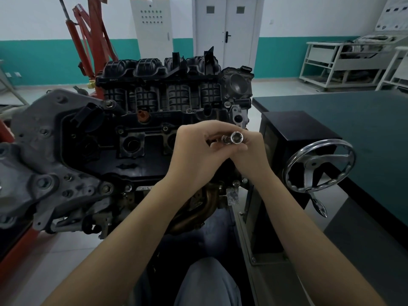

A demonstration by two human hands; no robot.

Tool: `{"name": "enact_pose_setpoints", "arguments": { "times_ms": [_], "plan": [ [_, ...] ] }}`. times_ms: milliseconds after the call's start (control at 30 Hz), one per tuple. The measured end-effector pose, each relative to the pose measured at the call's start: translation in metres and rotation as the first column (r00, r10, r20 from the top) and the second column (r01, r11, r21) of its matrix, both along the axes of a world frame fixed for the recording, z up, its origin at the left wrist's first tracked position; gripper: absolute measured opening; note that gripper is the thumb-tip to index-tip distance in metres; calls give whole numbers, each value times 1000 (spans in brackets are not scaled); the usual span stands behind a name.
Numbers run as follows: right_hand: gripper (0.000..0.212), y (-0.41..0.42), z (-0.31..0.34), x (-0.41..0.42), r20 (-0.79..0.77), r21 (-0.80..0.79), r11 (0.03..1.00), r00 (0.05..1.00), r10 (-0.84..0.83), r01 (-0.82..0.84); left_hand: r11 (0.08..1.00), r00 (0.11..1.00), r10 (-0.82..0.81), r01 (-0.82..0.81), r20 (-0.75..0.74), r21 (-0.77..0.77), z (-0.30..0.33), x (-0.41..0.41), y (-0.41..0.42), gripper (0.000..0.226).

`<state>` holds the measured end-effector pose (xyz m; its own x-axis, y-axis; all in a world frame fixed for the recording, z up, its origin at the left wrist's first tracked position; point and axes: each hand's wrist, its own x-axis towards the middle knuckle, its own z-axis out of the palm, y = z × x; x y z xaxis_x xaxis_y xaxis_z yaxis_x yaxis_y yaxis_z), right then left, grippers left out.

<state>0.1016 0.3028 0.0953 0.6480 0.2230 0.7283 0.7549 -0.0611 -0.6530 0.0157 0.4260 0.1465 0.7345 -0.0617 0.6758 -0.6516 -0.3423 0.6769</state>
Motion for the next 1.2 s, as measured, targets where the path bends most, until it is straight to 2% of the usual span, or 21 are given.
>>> {"name": "enact_pose_setpoints", "arguments": {
  "times_ms": [100,200,333,400,600,700,800,900,1000,1200],
  "plan": [
    [30,-2,-1,0,-29,-44,999,999,22,-23,998,999,-55,55,-2,-25,-1,1,1,36],
    [36,-5,-2,3,-52,-53,998,998,28,-31,991,991,-132,133,-22,26,-1,0,3,37],
    [23,-5,0,5,-19,-12,1000,999,28,-28,999,999,47,-47,-4,8,0,-3,-2,31],
    [24,-4,1,4,-13,-9,1000,1000,26,-26,997,997,81,-81,19,-19,-1,-4,-4,28],
    [42,-7,1,3,-104,-92,995,994,31,-41,999,998,-45,46,-39,22,1,-5,-3,37],
    [33,-5,3,4,-62,-89,996,998,13,-19,999,1000,28,-28,-12,25,1,-5,-6,31],
    [25,-2,5,1,-35,-59,998,999,21,-23,993,994,112,-111,12,-40,0,-4,-9,25],
    [29,-4,7,-2,-52,-87,994,997,59,-63,998,999,35,-37,-30,-58,0,-2,-7,32],
    [36,-9,6,1,-85,-103,992,994,68,-76,998,997,-63,62,-38,-14,1,-2,-4,37],
    [30,-9,5,2,-66,-41,997,995,69,-72,992,999,45,-47,-14,-118,-1,-1,-13,29]
  ]
}}
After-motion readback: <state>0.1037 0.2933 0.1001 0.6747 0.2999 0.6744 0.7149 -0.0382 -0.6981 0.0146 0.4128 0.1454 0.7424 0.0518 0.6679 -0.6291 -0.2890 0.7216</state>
